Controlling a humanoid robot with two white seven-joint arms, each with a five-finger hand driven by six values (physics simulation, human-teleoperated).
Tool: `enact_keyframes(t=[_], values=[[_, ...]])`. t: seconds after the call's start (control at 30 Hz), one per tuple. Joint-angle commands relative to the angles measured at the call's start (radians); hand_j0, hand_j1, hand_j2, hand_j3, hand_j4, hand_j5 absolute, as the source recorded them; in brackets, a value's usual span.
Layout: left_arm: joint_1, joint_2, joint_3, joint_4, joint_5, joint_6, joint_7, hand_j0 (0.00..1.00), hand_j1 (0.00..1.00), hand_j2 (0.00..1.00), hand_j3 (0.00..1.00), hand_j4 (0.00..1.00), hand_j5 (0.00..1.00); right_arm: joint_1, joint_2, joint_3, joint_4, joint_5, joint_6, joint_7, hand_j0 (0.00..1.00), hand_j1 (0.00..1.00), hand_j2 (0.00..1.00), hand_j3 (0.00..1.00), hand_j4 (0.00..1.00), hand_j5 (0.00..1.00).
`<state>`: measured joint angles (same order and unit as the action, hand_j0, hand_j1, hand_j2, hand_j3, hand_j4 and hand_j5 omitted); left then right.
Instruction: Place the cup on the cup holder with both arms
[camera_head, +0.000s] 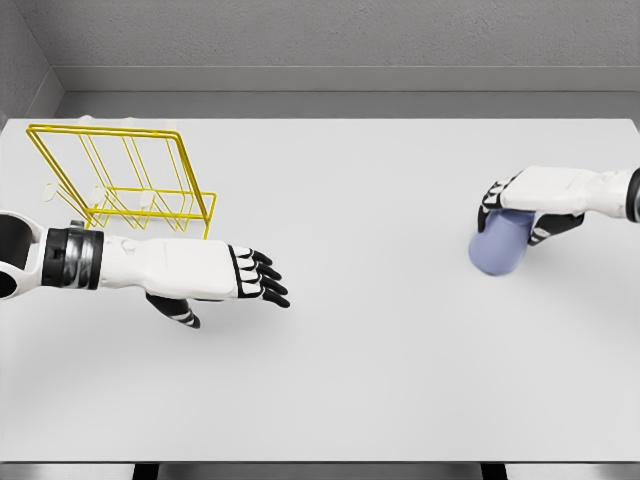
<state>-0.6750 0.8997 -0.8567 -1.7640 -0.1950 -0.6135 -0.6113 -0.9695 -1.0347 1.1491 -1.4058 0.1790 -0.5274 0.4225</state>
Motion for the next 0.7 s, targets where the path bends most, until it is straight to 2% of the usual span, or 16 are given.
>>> enact_keyframes(t=[0.0,0.4,0.67], values=[[0.0,0.001,-0.001,0.0,0.006,0.003,0.0,1.0,1.0,1.0,1.0,1.0,1.0,-0.002,-0.002,0.0,-0.004,-0.006,-0.006,0.001,0.56,0.56,0.56,0.56,0.56,0.56],[0.0,0.001,-0.001,0.0,0.006,0.003,0.0,1.0,1.0,1.0,1.0,1.0,1.0,-0.046,-0.002,-0.002,-0.059,-0.007,-0.023,0.002,0.56,0.56,0.56,0.56,0.56,0.56],[0.0,0.001,-0.001,0.0,0.006,0.003,0.0,1.0,1.0,1.0,1.0,1.0,1.0,-0.046,0.012,-0.002,-0.102,-0.007,-0.023,0.002,0.56,0.56,0.56,0.56,0.56,0.56]])
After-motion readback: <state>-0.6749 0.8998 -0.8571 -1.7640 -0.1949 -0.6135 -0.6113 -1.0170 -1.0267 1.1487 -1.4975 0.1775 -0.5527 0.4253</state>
